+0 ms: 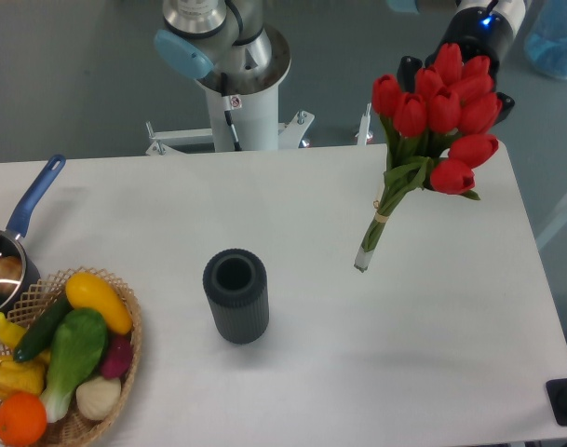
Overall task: Place the flowers on the table
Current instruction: 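Hold the red tulip bouquet by the stems and start moving it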
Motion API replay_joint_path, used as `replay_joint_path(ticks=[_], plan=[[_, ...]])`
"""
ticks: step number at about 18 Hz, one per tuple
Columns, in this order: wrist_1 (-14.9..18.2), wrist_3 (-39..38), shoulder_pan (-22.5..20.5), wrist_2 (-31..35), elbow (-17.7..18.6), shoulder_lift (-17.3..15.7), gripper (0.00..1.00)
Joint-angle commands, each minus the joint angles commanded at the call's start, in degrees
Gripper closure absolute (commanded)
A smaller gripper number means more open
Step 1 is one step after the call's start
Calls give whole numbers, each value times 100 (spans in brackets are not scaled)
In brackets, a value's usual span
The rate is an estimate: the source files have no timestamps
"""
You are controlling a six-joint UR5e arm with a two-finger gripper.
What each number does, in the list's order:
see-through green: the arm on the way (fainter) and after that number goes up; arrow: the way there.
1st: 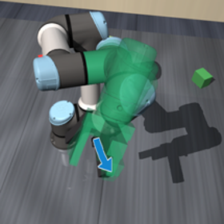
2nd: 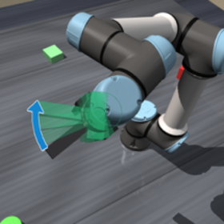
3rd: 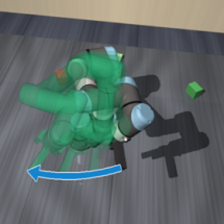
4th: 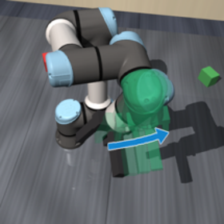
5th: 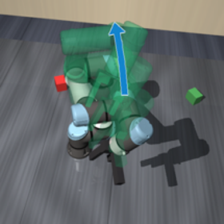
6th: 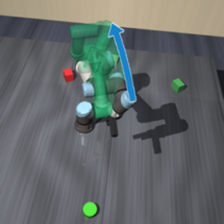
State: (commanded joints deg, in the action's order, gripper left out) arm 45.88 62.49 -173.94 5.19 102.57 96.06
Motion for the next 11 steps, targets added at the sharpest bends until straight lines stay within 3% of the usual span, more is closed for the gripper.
replay_joint_path(ticks=[11], plan=[[9,9,-70,280,-79,9,72]])
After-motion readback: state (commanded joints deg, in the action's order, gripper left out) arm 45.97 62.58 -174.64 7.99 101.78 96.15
